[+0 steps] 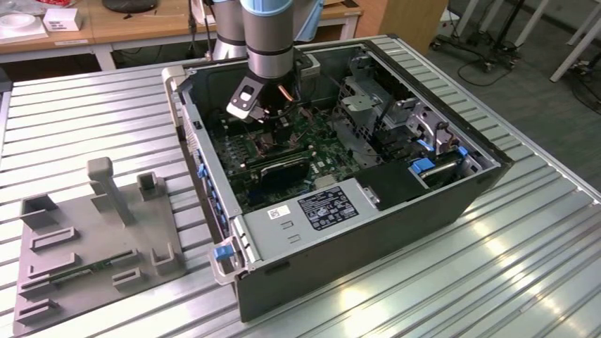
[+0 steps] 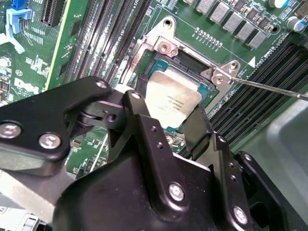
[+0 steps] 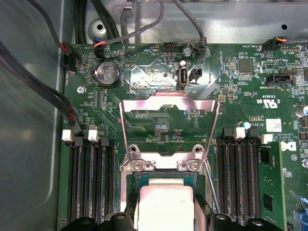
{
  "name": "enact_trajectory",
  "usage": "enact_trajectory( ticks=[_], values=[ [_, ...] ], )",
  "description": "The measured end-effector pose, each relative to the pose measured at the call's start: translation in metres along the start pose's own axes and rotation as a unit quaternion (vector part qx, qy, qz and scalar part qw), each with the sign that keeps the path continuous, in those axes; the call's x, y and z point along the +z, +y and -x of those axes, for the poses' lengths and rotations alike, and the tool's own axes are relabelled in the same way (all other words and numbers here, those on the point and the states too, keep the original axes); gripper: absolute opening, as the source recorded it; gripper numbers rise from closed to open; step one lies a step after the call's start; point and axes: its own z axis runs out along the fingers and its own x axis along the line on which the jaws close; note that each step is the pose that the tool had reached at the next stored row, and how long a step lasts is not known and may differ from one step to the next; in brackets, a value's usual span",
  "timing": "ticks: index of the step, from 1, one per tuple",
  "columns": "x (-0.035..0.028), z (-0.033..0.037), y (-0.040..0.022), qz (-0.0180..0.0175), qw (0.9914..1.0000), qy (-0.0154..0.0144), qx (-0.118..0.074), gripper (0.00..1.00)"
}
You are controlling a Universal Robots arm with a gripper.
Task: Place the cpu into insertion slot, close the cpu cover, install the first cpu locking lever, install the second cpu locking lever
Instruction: 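Place the cpu into insertion slot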
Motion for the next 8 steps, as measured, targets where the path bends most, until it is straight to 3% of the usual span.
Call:
enact_trajectory(
  ticks=[2, 3, 8],
  values=[
    [0.0002, -0.0001, 0.0000, 0.0001, 1.00000, 0.0002, 0.000, 0.55],
    [0.0001, 0.0000, 0.0000, -0.0001, 1.00000, 0.0001, 0.000, 0.61],
    [-0.0002, 0.0001, -0.0001, -0.0003, 1.00000, -0.0003, 0.000, 0.61]
  ],
)
